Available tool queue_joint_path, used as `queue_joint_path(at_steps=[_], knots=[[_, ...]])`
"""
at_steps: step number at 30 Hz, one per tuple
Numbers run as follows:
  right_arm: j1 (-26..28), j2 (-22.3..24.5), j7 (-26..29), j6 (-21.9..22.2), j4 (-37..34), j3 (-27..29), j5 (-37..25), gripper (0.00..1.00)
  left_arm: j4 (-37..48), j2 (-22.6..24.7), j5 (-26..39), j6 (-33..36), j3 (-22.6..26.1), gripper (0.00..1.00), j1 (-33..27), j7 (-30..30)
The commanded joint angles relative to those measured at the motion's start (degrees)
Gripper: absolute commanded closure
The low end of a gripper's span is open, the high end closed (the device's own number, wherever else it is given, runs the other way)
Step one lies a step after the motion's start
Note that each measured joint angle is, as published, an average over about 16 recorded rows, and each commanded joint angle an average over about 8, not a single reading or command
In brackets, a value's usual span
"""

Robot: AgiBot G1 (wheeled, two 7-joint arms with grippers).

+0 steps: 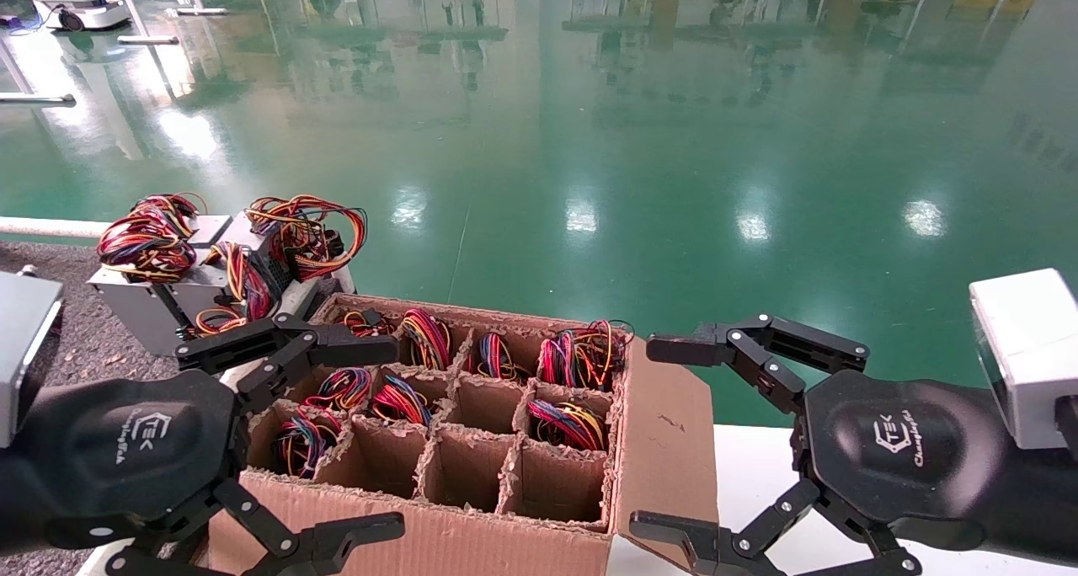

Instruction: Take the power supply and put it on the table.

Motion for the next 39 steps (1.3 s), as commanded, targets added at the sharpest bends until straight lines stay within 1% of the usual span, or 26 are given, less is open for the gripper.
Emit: queue_joint_path(at_steps=[1,20,24,28,33,36,39], knots=[[0.0,0.0,0.0,0.0,0.0,0.0,0.0,1.00,0.0,0.0,0.0,0.0,0.0,0.00,0.0,0.0],[0.0,0.0,0.0,0.0,0.0,0.0,0.0,1.00,0.0,0.0,0.0,0.0,0.0,0.00,0.0,0.0],[0.0,0.0,0.0,0.0,0.0,0.0,0.0,1.00,0.2,-0.1,2.4,-1.4,0.1,0.00,-0.2,1.5],[0.0,0.0,0.0,0.0,0.0,0.0,0.0,1.00,1.2,0.3,7.5,-5.1,0.5,0.00,-0.8,4.6],[0.0,0.0,0.0,0.0,0.0,0.0,0.0,1.00,4.4,2.4,14.0,-9.1,1.5,0.00,-2.5,9.8],[0.0,0.0,0.0,0.0,0.0,0.0,0.0,1.00,7.0,4.4,18.1,-10.4,2.5,0.00,-4.2,15.2],[0.0,0.0,0.0,0.0,0.0,0.0,0.0,1.00,10.3,6.6,22.3,-10.9,3.5,0.00,-6.3,22.3]])
